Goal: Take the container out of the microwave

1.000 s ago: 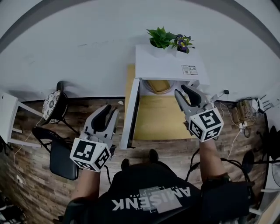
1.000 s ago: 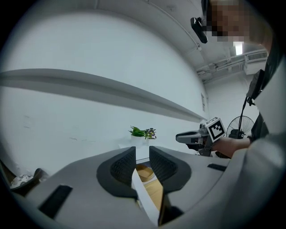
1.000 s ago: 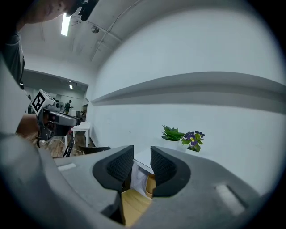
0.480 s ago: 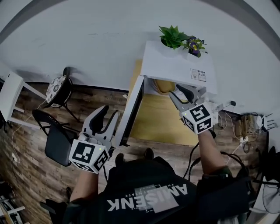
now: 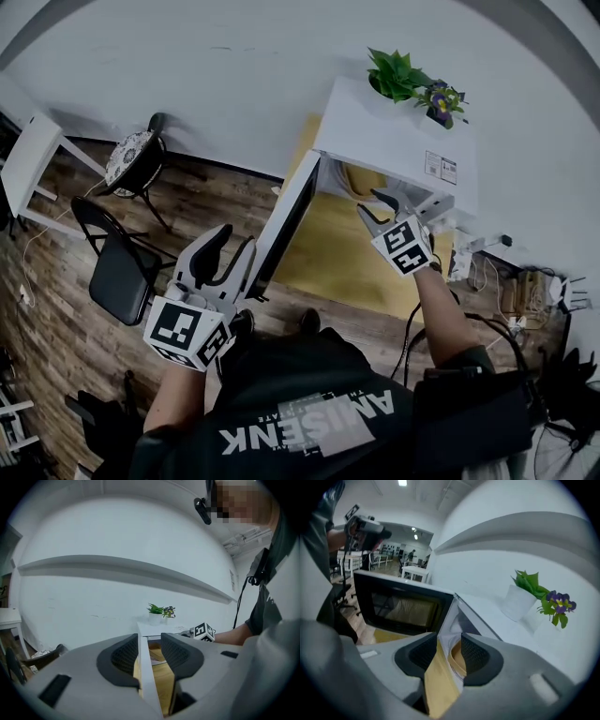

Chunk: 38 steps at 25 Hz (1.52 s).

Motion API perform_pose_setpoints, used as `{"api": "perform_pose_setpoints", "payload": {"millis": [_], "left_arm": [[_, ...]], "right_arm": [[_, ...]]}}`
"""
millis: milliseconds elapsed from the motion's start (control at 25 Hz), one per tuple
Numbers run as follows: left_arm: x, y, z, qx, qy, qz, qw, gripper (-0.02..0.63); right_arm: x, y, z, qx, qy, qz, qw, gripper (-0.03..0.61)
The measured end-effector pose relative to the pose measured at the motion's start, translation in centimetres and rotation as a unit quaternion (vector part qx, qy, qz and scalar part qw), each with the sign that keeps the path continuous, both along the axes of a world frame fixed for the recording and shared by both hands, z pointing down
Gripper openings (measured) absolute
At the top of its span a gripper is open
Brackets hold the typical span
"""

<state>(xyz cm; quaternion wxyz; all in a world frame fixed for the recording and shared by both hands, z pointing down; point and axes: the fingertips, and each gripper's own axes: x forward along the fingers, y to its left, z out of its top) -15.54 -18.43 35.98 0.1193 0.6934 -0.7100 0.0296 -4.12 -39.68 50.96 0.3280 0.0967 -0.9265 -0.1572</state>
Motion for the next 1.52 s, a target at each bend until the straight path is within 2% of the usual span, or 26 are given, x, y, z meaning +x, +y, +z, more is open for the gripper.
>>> {"api": "perform_pose_setpoints", "payload": {"millis": [120, 440, 640, 1040, 1160, 1520], "left_arm": [[0.9, 0.1, 0.4, -0.007, -0.01, 0.001, 0.9999, 0.152], [0.5, 0.6, 1.5, -0.009, -0.001, -0.037, 0.9993, 0.152], [0.6, 0.6, 1.5, -0.014, -0.001, -0.051, 0.9986, 0.152], [-0.4, 0.7, 1.7, -0.02, 0.0, -0.068, 0.9975, 0.152], [-0.7, 0.7, 1.8, -0.021, 0.0, -0.069, 0.9974, 0.152], [-1.4, 1.0, 2.1, -0.029, 0.0, -0.067, 0.9974, 0.153]], "right_arm": [[-0.1, -0.7, 2.8, 0.016, 0.037, -0.012, 0.999, 0.146], [-1.2, -3.3, 8.1, 0.017, 0.081, -0.022, 0.996, 0.146], [-1.3, -5.0, 11.5, 0.045, 0.13, -0.038, 0.99, 0.146], [-2.3, -6.8, 14.4, 0.077, 0.184, -0.061, 0.978, 0.146], [-2.5, -7.1, 15.0, 0.073, 0.191, -0.062, 0.977, 0.144], [-3.2, -7.5, 15.2, 0.073, 0.184, -0.062, 0.978, 0.078]]}}
